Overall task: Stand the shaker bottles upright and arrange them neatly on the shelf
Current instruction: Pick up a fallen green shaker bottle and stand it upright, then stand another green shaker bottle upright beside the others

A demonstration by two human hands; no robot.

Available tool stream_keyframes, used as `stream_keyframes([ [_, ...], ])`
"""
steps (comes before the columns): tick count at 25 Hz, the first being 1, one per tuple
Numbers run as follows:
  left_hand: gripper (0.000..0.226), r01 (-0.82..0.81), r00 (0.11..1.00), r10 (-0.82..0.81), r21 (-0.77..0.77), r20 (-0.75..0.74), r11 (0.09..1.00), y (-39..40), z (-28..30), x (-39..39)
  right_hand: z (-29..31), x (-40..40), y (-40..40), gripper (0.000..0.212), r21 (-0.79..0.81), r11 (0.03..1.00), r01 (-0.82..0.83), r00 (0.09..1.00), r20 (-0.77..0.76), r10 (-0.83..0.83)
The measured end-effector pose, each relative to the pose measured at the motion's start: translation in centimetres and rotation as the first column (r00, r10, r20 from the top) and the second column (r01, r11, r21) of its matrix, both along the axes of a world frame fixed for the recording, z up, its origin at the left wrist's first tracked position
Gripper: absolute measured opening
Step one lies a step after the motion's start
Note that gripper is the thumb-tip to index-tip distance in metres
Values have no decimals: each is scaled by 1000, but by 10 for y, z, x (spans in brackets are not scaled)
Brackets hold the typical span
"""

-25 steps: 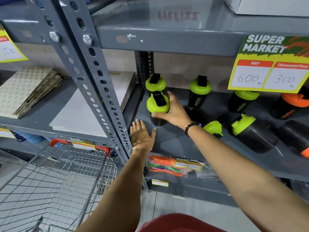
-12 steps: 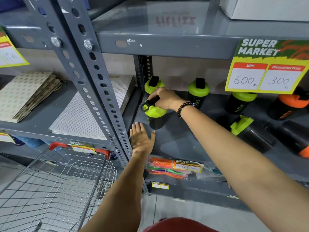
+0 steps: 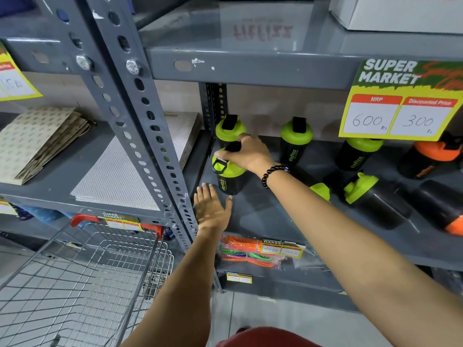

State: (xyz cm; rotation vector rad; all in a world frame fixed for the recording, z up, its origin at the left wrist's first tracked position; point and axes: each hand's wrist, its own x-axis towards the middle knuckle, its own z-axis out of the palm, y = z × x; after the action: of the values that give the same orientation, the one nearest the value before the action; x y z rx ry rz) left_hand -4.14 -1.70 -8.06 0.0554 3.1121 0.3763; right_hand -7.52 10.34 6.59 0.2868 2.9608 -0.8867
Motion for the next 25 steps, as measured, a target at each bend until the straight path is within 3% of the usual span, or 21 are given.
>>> stream_keyframes([
  [2, 75, 0, 1000, 0, 4, -2, 1000, 0, 0, 0, -3, 0, -3, 76, 10, 998, -59, 998, 19, 58],
  [7, 74, 10, 1000, -10, 0, -2, 1000, -1, -1, 0, -1, -2, 0, 82, -165, 966, -197, 979, 27, 204],
  [16, 74, 6, 1000, -6, 22, 15, 1000, -1, 2, 0, -2, -1, 0, 83, -228, 954, -195, 979, 16, 204],
  [19, 75, 8, 1000, -8, 42, 13, 999, 0, 5, 4, -8, 11, 9, 84, -270, 953, -135, 991, -62, 122],
  [21, 75, 14, 1000, -14, 60, 5, 998, 2, 5, 12, -18, 26, 24, 77, -227, 971, -73, 988, -151, 39],
  [25, 76, 18, 1000, -20, 102, 14, 995, 15, 5, 38, -41, 72, 70, 68, 54, 999, 5, 957, -290, 11],
])
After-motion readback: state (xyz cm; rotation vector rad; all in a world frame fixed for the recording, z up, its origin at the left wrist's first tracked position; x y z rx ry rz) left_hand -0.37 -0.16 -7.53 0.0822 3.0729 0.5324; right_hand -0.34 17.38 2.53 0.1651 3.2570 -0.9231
